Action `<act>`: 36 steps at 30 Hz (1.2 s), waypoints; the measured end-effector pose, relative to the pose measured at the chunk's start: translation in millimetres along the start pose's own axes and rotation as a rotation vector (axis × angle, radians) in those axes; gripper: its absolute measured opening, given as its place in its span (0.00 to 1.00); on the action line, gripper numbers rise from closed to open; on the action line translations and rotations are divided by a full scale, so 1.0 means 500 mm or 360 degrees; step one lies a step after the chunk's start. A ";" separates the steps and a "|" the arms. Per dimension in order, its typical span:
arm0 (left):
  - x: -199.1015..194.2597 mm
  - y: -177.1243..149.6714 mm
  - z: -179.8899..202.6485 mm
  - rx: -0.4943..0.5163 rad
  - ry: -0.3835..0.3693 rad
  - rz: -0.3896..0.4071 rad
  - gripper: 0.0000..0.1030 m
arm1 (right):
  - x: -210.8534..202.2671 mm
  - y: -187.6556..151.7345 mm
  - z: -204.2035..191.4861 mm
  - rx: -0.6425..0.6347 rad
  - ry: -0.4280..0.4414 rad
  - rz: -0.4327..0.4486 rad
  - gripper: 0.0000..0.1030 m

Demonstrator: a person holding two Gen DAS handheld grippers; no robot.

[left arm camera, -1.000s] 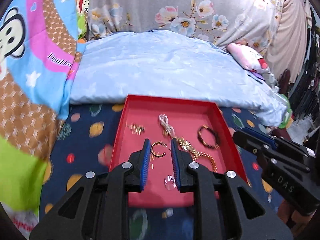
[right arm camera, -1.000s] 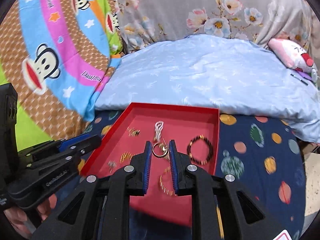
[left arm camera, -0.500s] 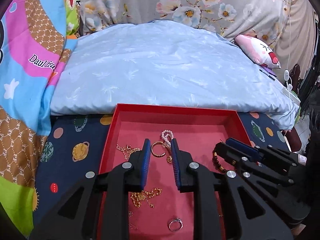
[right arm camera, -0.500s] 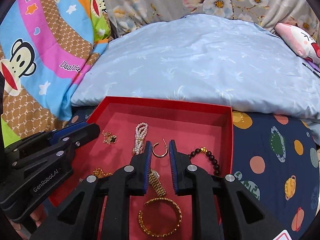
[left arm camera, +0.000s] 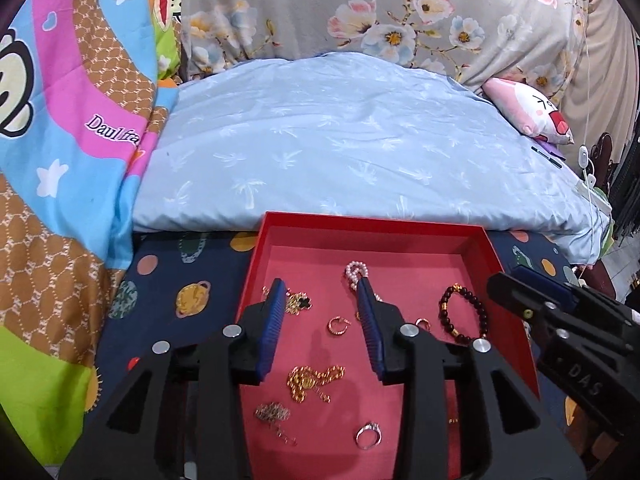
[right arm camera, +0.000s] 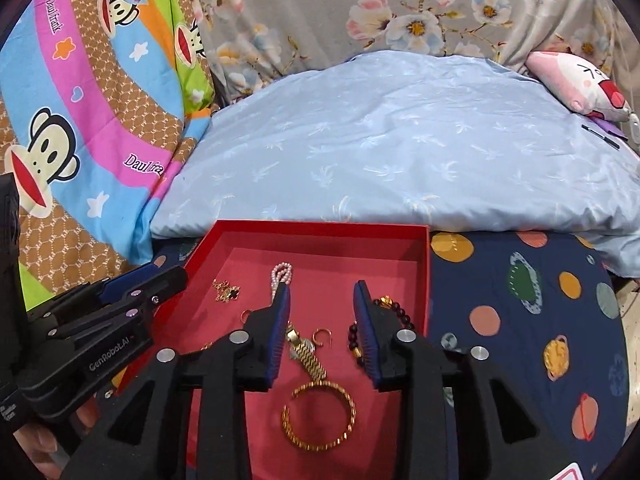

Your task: Organize jewelry

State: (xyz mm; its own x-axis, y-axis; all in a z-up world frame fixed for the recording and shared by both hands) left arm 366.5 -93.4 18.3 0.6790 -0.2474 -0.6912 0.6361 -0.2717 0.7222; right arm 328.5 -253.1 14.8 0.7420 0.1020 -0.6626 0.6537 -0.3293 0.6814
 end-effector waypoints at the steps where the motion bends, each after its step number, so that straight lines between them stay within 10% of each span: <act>1: -0.010 -0.003 -0.001 0.0000 0.0002 0.0001 0.34 | -0.015 -0.007 -0.001 -0.0004 -0.0011 0.0011 0.34; 36: -0.286 -0.282 0.081 0.0033 0.0166 0.0001 0.59 | -0.303 -0.337 -0.063 0.0006 -0.0250 0.0119 0.55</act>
State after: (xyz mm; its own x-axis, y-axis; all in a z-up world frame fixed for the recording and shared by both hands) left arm 164.8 -57.2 14.0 0.7144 -0.1498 -0.6836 0.6288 -0.2913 0.7209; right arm 110.4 -183.6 10.2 0.7558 -0.0708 -0.6510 0.5970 -0.3340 0.7295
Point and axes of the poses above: each gripper's, at about its wrist camera, not at the fingertips, and x roughly the way its jaws point, z to its right, y to its top, the point moved 2 cm from there along x, roughly the way its jaws point, and after that the axes turned 8 degrees about x, right-handed, at the moved point
